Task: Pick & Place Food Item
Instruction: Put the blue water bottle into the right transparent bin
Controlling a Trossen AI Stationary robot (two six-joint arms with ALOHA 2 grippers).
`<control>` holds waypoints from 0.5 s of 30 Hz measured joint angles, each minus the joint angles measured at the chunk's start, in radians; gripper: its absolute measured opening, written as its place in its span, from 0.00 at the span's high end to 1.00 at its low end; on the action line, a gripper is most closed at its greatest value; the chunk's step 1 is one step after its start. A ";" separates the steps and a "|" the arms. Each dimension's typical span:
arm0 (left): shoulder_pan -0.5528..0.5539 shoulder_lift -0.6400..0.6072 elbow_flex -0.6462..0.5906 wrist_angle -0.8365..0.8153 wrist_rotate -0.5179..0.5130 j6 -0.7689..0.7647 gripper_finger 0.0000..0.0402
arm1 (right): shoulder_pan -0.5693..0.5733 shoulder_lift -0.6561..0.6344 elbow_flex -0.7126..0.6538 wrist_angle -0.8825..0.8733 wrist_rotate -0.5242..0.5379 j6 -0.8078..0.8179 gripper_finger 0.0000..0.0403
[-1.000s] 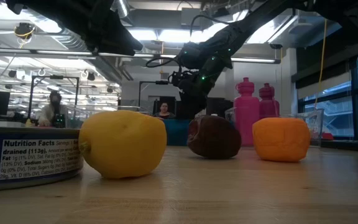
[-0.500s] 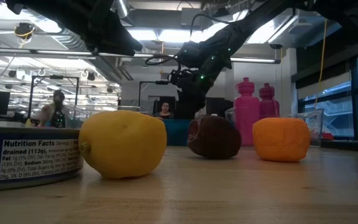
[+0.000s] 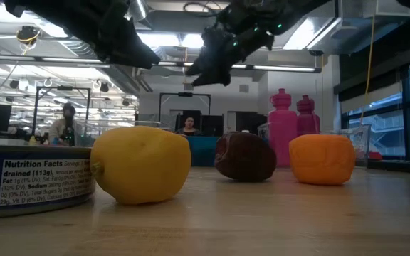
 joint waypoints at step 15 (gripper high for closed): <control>0.000 0.000 0.000 0.000 0.000 0.011 0.35 | 0.118 -0.347 -0.625 0.463 -0.044 0.197 0.29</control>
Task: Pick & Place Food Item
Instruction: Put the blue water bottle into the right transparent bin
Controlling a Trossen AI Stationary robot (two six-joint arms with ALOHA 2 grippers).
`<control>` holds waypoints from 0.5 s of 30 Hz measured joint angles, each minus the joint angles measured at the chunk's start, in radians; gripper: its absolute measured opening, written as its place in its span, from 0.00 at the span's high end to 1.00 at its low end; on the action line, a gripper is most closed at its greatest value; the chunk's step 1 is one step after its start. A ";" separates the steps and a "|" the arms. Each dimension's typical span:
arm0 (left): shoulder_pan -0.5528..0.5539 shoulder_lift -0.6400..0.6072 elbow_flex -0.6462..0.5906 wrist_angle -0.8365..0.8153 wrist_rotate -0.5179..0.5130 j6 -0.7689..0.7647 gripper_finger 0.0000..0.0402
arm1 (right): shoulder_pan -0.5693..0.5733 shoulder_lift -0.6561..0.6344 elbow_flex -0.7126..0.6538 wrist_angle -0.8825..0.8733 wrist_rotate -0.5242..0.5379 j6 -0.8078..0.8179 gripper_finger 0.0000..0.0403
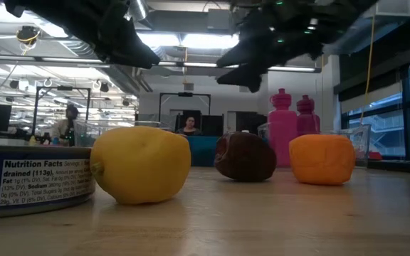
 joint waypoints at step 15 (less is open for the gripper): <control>0.000 0.000 0.000 0.008 0.007 -0.032 0.35 | 0.122 -0.233 -0.443 0.327 0.051 0.124 0.29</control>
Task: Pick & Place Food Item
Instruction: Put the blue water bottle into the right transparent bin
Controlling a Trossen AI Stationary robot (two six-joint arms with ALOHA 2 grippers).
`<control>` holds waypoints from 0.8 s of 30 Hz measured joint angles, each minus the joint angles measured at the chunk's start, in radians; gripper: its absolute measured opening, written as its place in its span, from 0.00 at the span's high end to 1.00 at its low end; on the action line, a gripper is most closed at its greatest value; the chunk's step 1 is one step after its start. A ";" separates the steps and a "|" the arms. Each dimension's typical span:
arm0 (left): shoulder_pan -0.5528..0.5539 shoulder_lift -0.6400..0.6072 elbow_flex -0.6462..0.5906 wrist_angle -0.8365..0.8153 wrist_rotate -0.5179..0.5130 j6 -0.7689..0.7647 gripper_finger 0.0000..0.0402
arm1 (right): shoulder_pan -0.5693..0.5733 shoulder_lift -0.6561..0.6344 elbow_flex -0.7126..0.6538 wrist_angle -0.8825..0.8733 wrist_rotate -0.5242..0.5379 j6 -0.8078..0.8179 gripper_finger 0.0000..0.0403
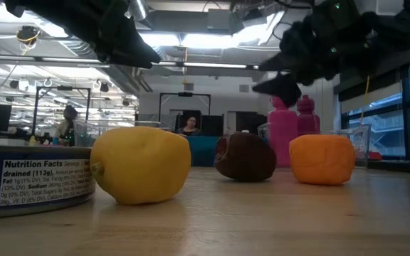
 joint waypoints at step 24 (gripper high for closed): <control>0.000 0.000 0.000 -0.007 -0.007 -0.005 0.35 | 0.058 -0.016 0.065 0.015 0.173 0.001 0.29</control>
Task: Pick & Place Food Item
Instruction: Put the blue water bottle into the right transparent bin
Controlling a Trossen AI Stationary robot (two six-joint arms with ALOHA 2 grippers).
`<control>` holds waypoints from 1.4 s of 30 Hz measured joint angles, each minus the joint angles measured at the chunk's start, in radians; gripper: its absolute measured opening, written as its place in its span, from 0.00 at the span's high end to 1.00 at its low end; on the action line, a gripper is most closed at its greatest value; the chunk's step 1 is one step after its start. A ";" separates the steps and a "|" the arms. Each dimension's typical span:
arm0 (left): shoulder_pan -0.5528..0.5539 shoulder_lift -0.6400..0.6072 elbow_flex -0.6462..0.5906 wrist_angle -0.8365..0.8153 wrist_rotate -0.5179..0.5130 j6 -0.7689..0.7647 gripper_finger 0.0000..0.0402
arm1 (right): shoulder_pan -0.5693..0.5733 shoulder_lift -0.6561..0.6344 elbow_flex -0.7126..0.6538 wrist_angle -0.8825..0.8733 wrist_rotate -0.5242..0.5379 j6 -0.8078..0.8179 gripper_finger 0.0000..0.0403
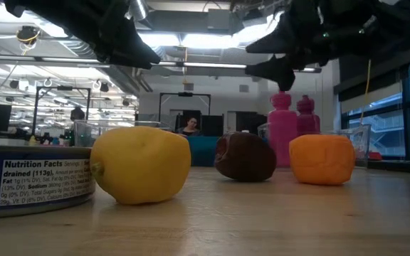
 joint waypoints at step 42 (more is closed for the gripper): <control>0.000 0.000 0.000 0.059 0.001 -0.176 0.35 | 0.858 -0.788 -0.059 -0.852 0.350 0.140 0.29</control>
